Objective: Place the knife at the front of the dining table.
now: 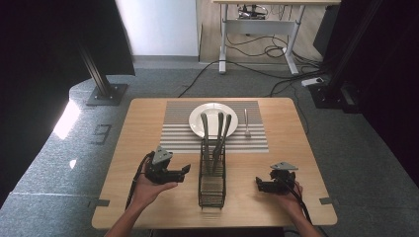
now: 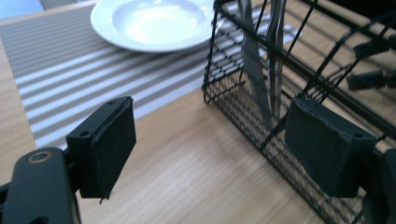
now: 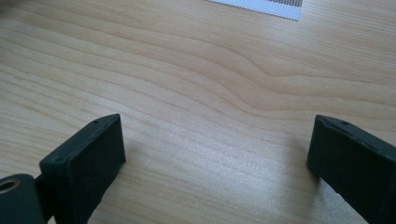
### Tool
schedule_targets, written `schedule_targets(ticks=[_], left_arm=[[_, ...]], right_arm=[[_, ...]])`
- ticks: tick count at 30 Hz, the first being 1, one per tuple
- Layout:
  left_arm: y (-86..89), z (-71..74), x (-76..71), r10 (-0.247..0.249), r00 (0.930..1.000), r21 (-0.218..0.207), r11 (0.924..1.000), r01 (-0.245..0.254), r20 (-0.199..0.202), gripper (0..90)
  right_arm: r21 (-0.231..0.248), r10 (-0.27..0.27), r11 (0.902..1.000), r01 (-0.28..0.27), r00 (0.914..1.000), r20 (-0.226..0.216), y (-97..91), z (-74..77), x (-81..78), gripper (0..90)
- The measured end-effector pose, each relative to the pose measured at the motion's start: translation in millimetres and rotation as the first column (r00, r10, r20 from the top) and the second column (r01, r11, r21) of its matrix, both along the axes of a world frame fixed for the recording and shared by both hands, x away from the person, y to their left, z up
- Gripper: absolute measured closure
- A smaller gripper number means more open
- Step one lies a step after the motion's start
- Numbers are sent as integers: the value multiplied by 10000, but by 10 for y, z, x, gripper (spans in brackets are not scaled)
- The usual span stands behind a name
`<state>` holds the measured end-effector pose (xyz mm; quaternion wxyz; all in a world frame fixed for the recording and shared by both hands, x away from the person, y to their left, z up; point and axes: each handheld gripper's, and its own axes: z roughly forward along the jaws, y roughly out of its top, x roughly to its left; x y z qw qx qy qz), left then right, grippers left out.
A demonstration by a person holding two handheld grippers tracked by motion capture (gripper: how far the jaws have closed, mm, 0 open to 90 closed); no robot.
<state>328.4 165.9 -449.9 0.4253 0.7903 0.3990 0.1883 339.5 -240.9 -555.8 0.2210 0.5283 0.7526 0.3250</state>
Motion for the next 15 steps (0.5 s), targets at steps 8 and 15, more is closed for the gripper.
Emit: schedule_targets(ticks=[8, 15], left_arm=[[-91, 117, 148, -105, 9999, -297, 9995, 105, -1, 188], [-177, 189, 297, -238, 9997, -513, 9984, 232, -110, 237]], right_arm=[[-5, -15, 10000, 15, 10000, 14, -1, 0, -24, 47], [-7, -1, 10000, 1, 10000, 37, -5, 3, -46, 56]])
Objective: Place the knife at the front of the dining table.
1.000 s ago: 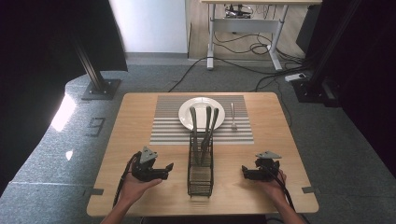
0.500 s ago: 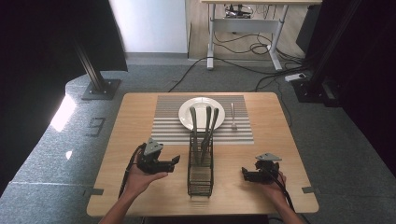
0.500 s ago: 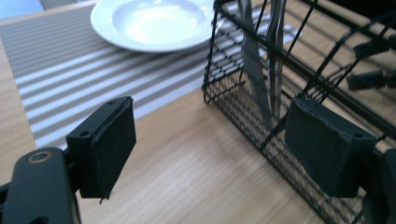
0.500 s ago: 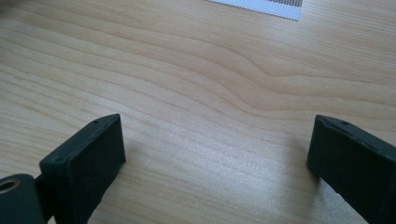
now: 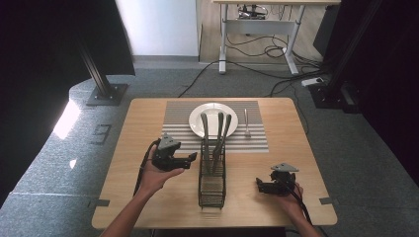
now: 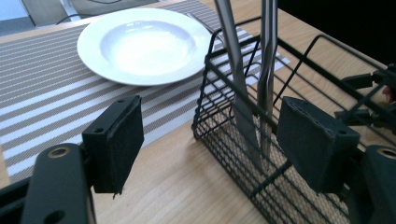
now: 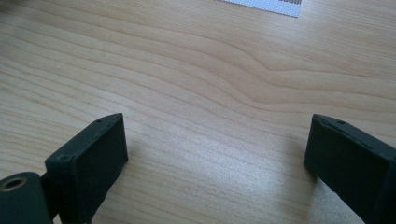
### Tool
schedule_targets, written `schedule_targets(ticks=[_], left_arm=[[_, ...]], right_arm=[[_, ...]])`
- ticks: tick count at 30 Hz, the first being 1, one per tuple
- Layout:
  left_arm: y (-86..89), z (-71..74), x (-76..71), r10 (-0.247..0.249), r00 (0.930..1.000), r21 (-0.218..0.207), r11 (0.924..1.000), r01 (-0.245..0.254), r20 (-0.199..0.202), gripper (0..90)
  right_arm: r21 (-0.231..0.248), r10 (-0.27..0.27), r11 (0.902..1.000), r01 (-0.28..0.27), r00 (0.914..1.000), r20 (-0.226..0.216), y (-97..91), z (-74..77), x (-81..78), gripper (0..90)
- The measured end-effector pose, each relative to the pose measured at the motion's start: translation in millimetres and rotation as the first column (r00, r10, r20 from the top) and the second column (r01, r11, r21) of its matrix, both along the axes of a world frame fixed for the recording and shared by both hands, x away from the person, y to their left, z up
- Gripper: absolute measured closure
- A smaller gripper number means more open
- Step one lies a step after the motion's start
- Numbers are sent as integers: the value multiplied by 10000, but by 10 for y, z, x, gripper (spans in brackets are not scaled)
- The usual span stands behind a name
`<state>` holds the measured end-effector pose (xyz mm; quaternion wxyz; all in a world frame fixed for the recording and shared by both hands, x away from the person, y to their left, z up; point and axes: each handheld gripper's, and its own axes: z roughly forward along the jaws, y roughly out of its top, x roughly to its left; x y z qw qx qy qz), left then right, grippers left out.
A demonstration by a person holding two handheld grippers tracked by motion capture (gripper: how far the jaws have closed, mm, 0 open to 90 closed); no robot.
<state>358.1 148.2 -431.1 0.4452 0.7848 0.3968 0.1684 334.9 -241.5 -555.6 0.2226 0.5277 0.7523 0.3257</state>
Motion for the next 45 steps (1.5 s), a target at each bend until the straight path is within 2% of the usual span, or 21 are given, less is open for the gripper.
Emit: schedule_targets(ticks=[7, 11, 16, 25, 35, 39, 45], left_arm=[[-149, 114, 210, -162, 9998, -18, 9999, 162, 82, 292], [-217, 194, 261, -186, 9993, -80, 9998, 189, 324, 313], [-266, 255, 331, -186, 9991, -211, 9996, 194, 369, 362], [-368, 254, 470, -92, 9995, -271, 9996, 100, 297, 406], [-471, 208, 638, 6, 9999, -272, 9996, -1, 167, 515], [-512, 183, 671, 11, 10000, -479, 9989, -11, 17, 584], [-520, 153, 688, -100, 9996, -608, 9981, 84, -249, 620]], right_arm=[[13, 118, 9999, -118, 9999, -9, 31, 0, 65, 56], [7, 211, 9998, -212, 9998, 68, 35, 1, 58, 81], [-29, 275, 9996, -274, 9995, 127, 34, 2, 54, 90], [-16, 248, 9997, -248, 9996, 156, 36, 0, 54, 91], [-27, 299, 9996, -298, 9994, 186, 40, 2, 51, 102], [-37, 305, 9995, -305, 9994, 181, 39, 3, 50, 103], [-75, 298, 9995, -297, 9992, 248, 47, 3, 45, 106]])
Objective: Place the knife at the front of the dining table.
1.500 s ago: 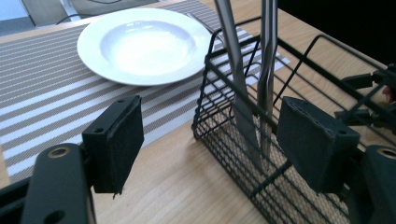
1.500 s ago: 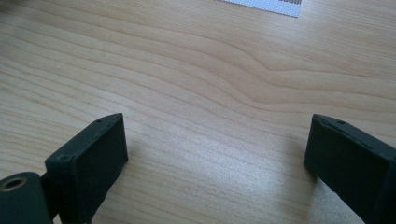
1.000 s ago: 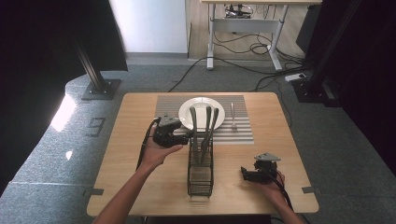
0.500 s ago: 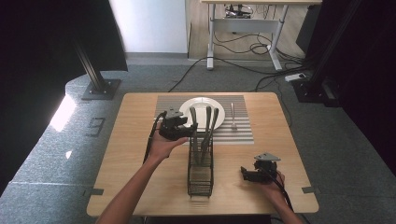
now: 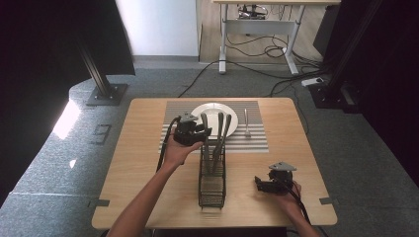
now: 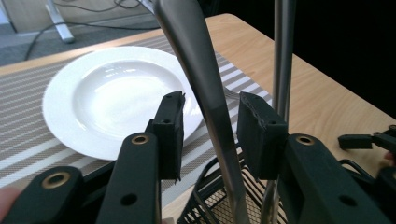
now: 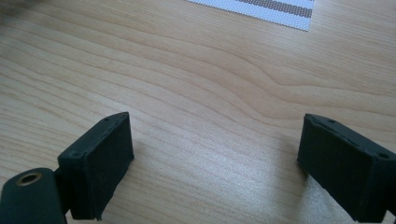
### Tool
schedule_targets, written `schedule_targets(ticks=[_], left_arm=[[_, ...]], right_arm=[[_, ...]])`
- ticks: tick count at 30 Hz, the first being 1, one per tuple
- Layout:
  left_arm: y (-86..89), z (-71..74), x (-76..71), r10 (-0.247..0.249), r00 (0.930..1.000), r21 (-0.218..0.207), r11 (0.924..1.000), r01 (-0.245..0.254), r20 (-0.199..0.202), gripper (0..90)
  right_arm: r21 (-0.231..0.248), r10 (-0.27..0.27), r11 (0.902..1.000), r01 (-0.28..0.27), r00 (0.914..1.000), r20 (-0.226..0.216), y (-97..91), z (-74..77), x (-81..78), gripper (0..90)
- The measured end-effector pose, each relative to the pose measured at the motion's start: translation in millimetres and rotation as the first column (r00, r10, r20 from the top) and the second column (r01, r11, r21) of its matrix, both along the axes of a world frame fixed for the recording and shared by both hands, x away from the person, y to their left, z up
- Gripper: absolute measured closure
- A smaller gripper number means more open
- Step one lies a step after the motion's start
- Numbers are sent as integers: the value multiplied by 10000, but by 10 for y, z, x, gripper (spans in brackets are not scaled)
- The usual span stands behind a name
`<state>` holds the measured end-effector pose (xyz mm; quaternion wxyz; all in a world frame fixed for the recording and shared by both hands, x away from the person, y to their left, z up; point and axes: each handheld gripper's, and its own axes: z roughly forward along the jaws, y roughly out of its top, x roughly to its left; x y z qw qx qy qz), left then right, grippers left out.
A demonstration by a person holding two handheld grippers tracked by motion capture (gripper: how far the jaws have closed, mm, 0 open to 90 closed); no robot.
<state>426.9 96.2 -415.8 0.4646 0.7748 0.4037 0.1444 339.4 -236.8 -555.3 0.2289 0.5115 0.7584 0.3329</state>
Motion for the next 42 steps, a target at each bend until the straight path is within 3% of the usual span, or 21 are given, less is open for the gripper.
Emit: schedule_targets(ticks=[3, 9, 15, 21, 24, 28, 31, 35, 42], left_arm=[[-3, -15, 9, -65, 10000, -5, 10000, 65, -35, 665], [13, -19, 36, -315, 9990, -422, 9987, 301, -312, 752], [83, -48, 96, -635, 9940, -1364, 9893, 509, -894, 785], [128, -83, 113, -846, 9915, -1949, 9787, 642, -985, 802], [137, -90, 111, -831, 9923, -2066, 9764, 626, -921, 807], [183, -83, 127, -735, 9931, -2483, 9675, 486, -918, 828], [200, -60, 127, -846, 9915, -2274, 9719, 604, -983, 832], [210, -54, 114, -905, 9924, -2393, 9686, 682, -833, 833], [217, 80, 22, -836, 9965, -2807, 9564, 810, 26, 837]], right_arm=[[32, 16, 10000, -16, 10000, -38, -4, 0, 3, 105], [49, 19, 10000, -18, 10000, -56, -7, -1, 5, 105], [21, 22, 10000, -22, 10000, -23, -3, 0, 1, 108], [55, 36, 10000, -36, 10000, -59, -7, 0, 4, 108], [51, 42, 10000, -42, 10000, -71, -8, 1, 4, 109], [51, 40, 10000, -40, 10000, -75, -8, 1, 3, 109], [54, 42, 10000, -41, 10000, -73, -7, 1, 3, 110], [60, 40, 10000, -40, 10000, -52, -6, 0, 4, 112], [65, 47, 10000, -47, 10000, -48, -7, 0, 4, 112]])
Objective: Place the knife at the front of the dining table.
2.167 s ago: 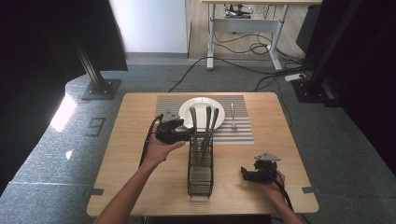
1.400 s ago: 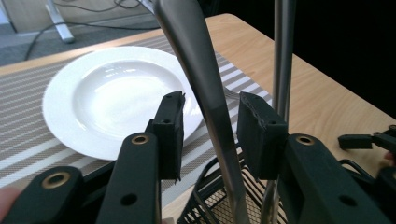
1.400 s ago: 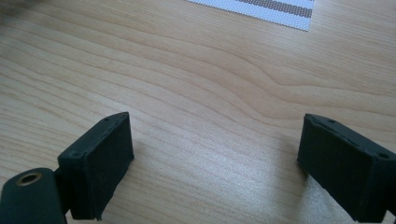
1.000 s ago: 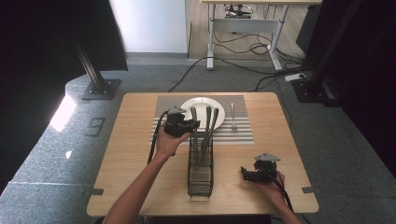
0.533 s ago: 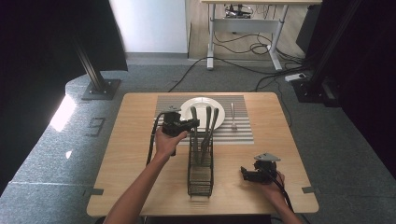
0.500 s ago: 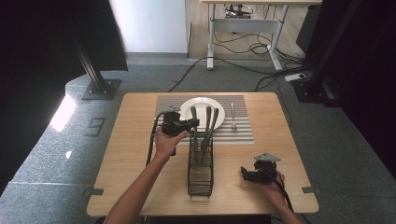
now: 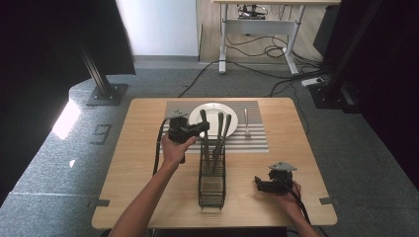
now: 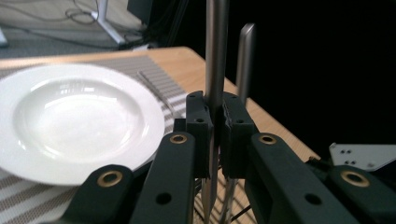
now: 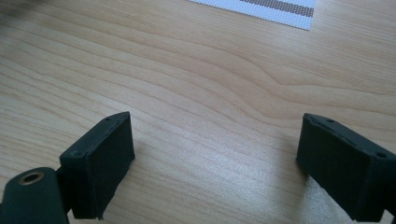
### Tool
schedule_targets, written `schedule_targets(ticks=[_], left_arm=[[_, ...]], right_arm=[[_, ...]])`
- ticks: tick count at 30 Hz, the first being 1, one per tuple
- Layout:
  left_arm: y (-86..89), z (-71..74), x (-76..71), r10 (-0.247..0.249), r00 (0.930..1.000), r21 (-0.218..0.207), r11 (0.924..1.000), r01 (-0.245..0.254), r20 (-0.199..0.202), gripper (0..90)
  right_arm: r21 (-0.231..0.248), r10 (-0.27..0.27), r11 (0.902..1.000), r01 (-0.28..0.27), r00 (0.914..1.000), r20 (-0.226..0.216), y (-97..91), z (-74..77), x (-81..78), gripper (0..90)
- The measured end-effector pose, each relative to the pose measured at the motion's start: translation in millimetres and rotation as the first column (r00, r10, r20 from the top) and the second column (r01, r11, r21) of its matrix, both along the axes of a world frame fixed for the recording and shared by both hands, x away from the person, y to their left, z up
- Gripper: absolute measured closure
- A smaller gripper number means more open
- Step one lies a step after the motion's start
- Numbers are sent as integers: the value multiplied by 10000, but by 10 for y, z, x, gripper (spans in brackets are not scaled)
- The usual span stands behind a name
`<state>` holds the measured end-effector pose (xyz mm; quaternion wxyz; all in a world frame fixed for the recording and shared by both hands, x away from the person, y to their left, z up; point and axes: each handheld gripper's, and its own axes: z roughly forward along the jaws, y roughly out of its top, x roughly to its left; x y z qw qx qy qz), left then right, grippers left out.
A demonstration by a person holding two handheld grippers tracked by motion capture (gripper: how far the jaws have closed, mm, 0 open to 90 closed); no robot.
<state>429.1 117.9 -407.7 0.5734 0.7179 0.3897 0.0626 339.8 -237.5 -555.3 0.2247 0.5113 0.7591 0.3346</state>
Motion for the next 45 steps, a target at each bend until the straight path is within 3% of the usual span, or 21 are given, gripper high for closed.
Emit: schedule_targets(ticks=[5, 11, 13, 17, 22, 27, 34, 39, 45], left_arm=[[26, 235, -106, -22, 9970, -84, 10000, 29, 769, 837], [135, 541, -202, 18, 9908, -401, 9992, 37, 1355, 838], [187, 651, -236, 115, 9875, -518, 9987, -34, 1573, 838], [302, 867, -323, 405, 9745, -560, 9980, -287, 2208, 838], [476, 1032, -381, 823, 9663, -638, 9956, -687, 2439, 838], [610, 990, -366, 1175, 9688, -291, 9931, -1139, 2183, 838], [706, 713, -297, 1689, 9681, 917, 9779, -1881, 1851, 838], [769, 517, -222, 1955, 9710, 1086, 9714, -2110, 1379, 838], [793, 299, -153, 2205, 9708, 1632, 9585, -2337, 946, 838]], right_arm=[[12, -5, 10000, 5, 10000, 2, 1, 1, -1, 115], [-3, 20, 10000, -20, 10000, -6, 1, 3, -3, 118], [-5, 20, 10000, -20, 10000, -3, 1, 3, -3, 119], [-20, 30, 10000, -30, 10000, 8, 3, 3, -5, 120], [-38, 28, 10000, -28, 10000, 30, 8, 4, -10, 122], [-44, 31, 10000, -30, 10000, 35, 9, 5, -11, 122], [-33, 25, 10000, -25, 10000, 7, 6, 6, -7, 122], [8, 13, 10000, -13, 10000, -1, 2, 3, -1, 122], [-6, 10, 10000, -10, 10000, 31, 7, 3, -5, 125]])
